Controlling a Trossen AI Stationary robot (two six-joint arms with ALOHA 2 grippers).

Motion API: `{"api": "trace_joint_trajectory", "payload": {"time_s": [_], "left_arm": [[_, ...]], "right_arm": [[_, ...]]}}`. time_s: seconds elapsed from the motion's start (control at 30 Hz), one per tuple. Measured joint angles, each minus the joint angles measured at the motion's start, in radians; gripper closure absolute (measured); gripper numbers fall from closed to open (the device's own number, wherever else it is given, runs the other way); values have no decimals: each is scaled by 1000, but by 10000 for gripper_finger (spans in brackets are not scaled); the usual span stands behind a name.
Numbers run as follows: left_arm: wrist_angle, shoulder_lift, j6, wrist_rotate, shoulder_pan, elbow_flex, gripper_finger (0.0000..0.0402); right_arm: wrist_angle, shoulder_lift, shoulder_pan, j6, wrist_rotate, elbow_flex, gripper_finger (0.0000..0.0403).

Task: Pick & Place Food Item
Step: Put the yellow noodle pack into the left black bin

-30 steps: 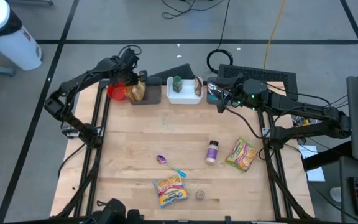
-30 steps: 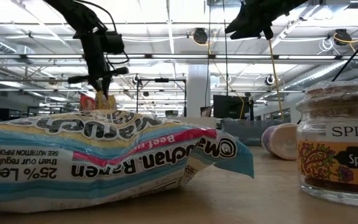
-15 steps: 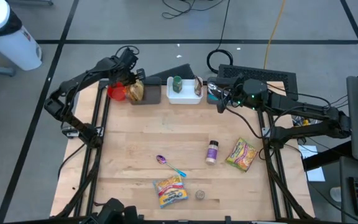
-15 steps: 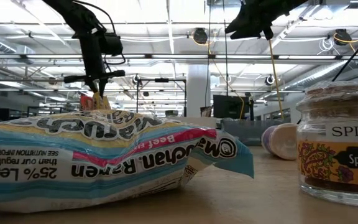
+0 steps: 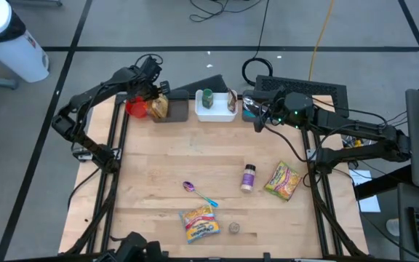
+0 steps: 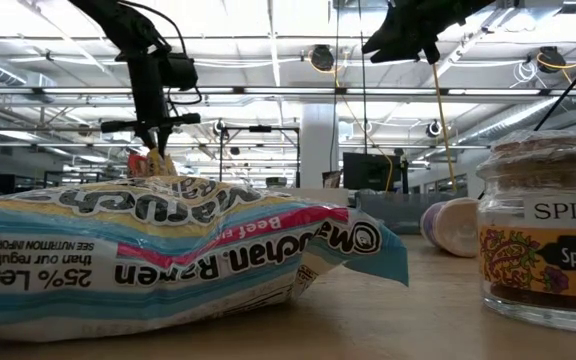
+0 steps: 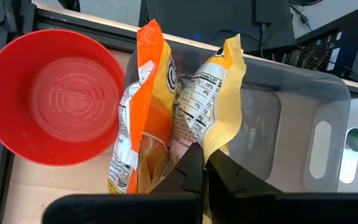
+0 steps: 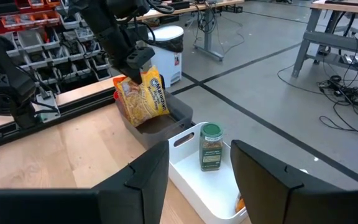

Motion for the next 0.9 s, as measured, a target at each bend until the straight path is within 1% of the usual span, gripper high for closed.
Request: {"api": "trace_joint_trajectory", "payload": {"time_s": [0.1,0.33,0.8,0.9], "left_arm": [[6,0,-9,3,0,-12,401],[18,0,-36,18,-4,-82,401],[52,0,-28,12,-1,-84,400],[53,0,-33,12,4,-84,394]], "right_arm": [[0,0,0,14,0,0,238],[0,1,0,21,0,0,238],[0,1,0,21,0,0,238],[2,7,0,21,0,0,238]]}}
